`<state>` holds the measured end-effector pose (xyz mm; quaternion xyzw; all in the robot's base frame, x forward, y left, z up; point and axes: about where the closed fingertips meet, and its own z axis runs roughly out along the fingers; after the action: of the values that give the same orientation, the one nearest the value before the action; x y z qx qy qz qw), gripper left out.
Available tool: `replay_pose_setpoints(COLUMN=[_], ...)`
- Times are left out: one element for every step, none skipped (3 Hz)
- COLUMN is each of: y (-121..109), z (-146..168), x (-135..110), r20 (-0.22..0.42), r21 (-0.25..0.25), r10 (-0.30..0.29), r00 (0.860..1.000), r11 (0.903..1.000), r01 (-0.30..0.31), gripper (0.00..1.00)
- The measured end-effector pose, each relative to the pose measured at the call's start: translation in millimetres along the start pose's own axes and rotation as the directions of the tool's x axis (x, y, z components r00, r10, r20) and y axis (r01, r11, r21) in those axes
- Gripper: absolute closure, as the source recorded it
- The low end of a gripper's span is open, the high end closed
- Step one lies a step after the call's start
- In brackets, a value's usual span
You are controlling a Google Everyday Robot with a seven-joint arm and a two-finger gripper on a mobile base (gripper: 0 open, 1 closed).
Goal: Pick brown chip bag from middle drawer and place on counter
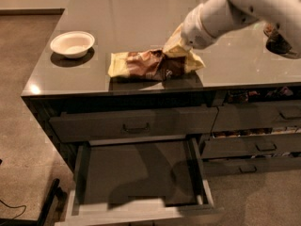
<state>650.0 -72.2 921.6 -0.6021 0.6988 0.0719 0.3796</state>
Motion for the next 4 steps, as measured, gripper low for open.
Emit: replay_pose_setpoints(y=[-1.5, -1.5, -1.5, -1.5], z=[6.0, 6.0, 6.1, 6.1], x=[4.9, 4.9, 4.9, 4.9], r20=[0.004, 0.004, 0.004, 0.004], r21=[-0.001, -0.001, -0.001, -0.001], r10=[-0.001, -0.001, -0.001, -0.001], r00=[1.0, 1.0, 1.0, 1.0], r11=[1.0, 1.0, 1.0, 1.0], r01=[0.001, 0.001, 0.001, 0.001], gripper=[0.81, 0.58, 0.35, 0.11])
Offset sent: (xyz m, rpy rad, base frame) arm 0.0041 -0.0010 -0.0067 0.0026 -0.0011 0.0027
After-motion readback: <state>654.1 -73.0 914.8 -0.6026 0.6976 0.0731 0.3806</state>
